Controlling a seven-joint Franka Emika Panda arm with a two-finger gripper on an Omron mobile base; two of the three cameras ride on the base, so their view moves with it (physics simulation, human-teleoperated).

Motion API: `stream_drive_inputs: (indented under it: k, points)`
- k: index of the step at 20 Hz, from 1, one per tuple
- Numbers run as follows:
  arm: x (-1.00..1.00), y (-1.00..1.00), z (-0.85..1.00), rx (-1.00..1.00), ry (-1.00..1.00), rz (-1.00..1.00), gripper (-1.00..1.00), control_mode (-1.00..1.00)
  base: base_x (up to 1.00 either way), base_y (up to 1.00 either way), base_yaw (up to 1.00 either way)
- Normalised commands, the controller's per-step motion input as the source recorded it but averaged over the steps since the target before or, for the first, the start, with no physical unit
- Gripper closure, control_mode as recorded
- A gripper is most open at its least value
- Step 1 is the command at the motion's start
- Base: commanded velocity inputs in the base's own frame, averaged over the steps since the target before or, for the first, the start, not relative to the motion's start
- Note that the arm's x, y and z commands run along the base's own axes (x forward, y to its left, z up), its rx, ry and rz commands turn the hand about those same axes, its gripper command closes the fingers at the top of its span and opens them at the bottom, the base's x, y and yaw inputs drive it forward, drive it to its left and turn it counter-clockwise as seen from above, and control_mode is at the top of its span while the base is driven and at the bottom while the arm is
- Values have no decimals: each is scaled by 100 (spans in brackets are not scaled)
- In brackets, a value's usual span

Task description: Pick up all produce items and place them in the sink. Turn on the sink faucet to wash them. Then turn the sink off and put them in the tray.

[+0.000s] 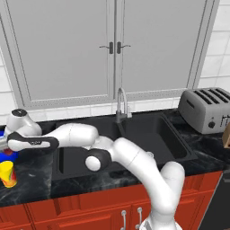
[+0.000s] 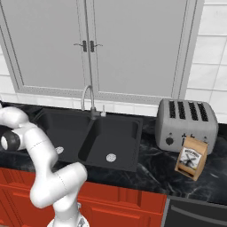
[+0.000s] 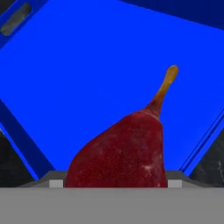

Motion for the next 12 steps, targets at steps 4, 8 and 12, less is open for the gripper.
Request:
stream_drive_inputs:
  k: [4,8,12]
  points:
    - [24,49,54,-17,19,0,-100,-100,0,0,0]
    - [16,41,68,-20,18,0,-100,-100,0,0,0]
    - [7,32,79,-22,20,0,-100,-100,0,0,0]
